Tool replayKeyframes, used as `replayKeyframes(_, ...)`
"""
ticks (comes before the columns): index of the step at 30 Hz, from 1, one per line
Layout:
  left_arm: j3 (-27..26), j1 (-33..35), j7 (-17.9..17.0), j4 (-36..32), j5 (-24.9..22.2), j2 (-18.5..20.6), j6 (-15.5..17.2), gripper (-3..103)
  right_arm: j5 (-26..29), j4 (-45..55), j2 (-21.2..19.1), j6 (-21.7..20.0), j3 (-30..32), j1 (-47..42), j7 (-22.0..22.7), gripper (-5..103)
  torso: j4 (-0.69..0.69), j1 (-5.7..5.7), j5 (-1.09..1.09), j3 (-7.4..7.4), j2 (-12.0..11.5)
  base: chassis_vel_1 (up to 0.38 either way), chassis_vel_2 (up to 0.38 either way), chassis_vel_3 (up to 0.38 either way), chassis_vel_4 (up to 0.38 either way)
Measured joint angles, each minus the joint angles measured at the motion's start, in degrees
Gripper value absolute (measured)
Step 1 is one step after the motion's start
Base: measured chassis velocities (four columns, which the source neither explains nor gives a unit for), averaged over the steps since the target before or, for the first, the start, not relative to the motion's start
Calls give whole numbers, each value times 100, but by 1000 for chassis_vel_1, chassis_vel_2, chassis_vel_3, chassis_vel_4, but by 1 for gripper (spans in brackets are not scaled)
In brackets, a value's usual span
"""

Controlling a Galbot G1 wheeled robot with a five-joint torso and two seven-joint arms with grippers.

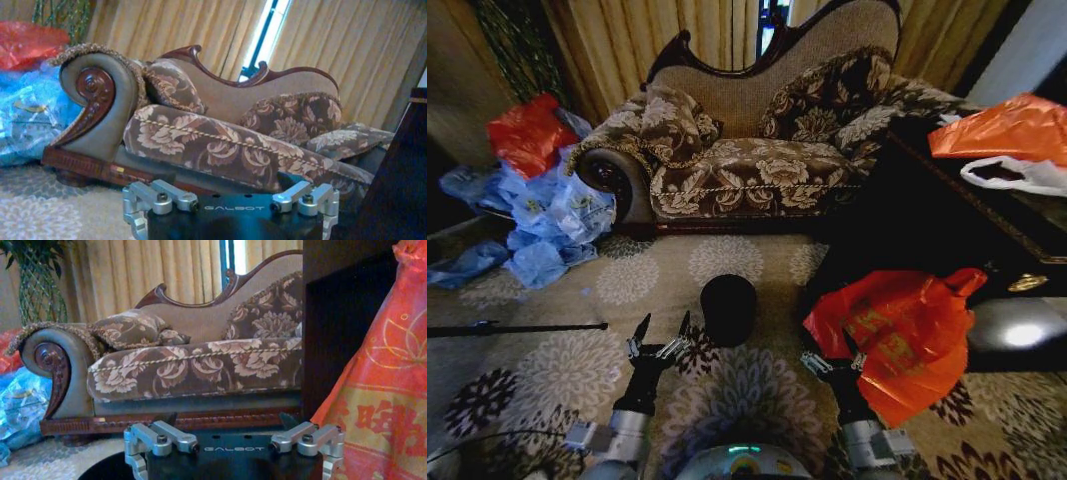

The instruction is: Place a garbage bag over the trash bin.

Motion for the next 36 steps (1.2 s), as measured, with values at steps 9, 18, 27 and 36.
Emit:
replayKeyframes(9, 107, 69, 108, 14, 94, -3, 0, 100, -1, -46, -23, 69, 34, 36, -74, 100, 0, 0, 0, 0, 0, 0, 0, 0, 0)
replayKeyframes(18, 92, 86, 506, -11, -166, 27, -97, 100, 97, -54, -38, 102, 46, 43, -77, 100, 0, 0, 0, 0, 0, 0, 0, 0, 0)
replayKeyframes(27, 31, -85, 588, 105, -149, 201, -175, 100, 135, -40, -44, 68, 58, 19, -92, 100, 0, 0, 0, 0, 0, 0, 0, 0, 0)
replayKeyframes(36, 23, -760, 218, 227, -736, 1144, 267, 98, 102, -165, -14, 76, 49, 23, -145, 100, -1, 0, -1, 0, 0, 0, 0, 0, 0)
